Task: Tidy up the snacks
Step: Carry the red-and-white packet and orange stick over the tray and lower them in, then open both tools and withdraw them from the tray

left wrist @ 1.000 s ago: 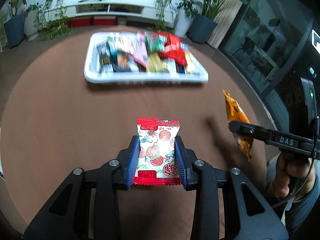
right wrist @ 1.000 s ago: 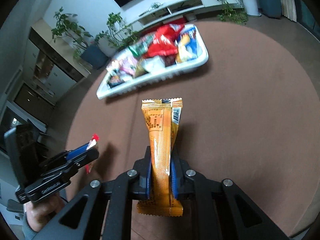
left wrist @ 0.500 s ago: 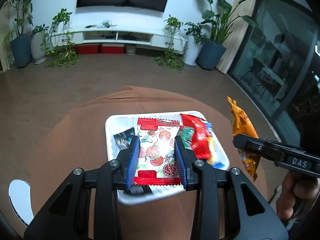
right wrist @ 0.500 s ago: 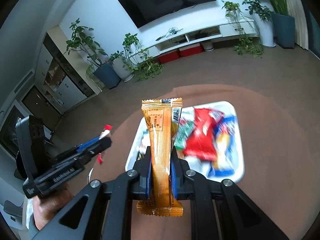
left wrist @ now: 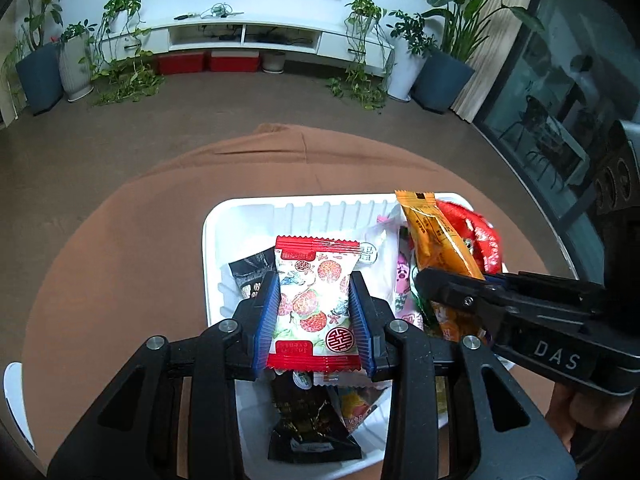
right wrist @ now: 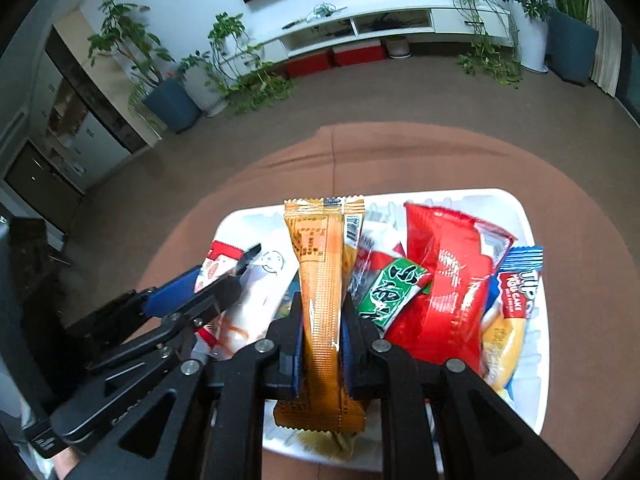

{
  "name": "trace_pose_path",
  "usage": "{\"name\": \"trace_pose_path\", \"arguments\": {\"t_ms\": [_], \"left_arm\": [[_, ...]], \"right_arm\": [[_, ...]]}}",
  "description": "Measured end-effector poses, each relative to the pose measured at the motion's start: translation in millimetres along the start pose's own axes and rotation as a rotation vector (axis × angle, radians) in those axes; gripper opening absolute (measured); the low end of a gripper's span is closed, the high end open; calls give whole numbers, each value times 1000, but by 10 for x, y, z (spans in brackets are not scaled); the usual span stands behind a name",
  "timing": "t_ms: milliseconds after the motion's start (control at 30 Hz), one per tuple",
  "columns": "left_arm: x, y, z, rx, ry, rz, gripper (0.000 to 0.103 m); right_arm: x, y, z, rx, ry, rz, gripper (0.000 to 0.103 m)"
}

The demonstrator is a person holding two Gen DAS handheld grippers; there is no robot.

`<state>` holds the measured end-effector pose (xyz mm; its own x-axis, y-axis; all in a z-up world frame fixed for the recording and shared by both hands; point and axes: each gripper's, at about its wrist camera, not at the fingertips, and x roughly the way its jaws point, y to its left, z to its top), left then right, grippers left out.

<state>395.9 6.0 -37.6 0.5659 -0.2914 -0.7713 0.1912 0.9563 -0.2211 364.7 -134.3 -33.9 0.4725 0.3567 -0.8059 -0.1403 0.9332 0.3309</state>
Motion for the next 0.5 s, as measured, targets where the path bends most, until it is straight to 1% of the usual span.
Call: {"name": "trace_pose_path", "arguments": {"t_ms": [167,267,333,500], "left_arm": [[140,29,-51,4,1,14,32],[197,12,-115,20,14,26,32],[244,16,-141,33,11,39,32],[345,55,-129,35,10,40,32]], "right_arm": [[132,-31,-18,-1,7,-13,17],[228,-92,-94,17,23,-8,17],[239,-100,-133,14,14,-12,17],[249,-39,-173,0,7,-23,17]]}}
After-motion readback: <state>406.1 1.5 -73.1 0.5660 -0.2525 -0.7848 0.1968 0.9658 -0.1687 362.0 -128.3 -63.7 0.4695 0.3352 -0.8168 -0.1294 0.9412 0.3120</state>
